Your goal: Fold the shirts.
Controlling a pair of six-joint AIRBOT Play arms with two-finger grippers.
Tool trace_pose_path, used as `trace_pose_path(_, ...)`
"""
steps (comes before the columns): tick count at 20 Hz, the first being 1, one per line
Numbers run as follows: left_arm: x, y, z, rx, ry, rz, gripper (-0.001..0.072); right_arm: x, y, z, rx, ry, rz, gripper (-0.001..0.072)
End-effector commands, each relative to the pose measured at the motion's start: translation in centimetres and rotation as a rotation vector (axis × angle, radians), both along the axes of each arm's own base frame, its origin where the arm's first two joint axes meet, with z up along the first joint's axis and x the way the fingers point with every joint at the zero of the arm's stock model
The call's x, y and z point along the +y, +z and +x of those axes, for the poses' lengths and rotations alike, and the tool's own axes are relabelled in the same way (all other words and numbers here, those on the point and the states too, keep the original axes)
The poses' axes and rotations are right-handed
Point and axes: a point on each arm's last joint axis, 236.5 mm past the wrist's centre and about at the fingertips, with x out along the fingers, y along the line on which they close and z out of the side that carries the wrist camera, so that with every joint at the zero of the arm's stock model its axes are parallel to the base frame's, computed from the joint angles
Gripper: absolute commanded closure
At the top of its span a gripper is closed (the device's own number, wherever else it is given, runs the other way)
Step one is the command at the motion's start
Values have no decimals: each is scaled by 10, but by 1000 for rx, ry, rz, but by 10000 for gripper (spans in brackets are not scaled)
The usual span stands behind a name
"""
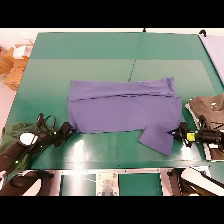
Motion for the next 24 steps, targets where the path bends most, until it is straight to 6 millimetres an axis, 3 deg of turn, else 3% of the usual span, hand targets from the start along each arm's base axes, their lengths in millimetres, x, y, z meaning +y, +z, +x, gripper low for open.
trace_pose_path(1,-8,-1,-12,37,-47,-20,685,-6,8,-6,42,-9,-25,693)
trace_pose_path(3,-11,-1,-16,48,-59,-27,685,-18,6,-19,104,-32,-92,693)
trace_pose_path(6,-11,-1,-20,54,-100,-6,686,-25,13,-17,91,-56,-139,693)
trace_pose_path(9,-9,23,3,-12,-128,29,686,-21,13,-17,91,-36,-143,693)
trace_pose_path(13,4,44,-2,-32,-119,88,685,-19,8,-24,134,8,-180,694)
trace_pose_path(15,19,61,0,-81,-69,138,686,-19,16,-12,97,-8,-170,693)
trace_pose_path(18,33,70,-6,-55,-116,226,686,-17,44,14,29,75,-199,693)
trace_pose_path(20,36,84,11,-97,-109,249,686,-17,67,38,-25,113,-242,693)
trace_pose_path(24,33,94,54,-90,-182,289,686,-15,103,82,-117,163,-294,693)
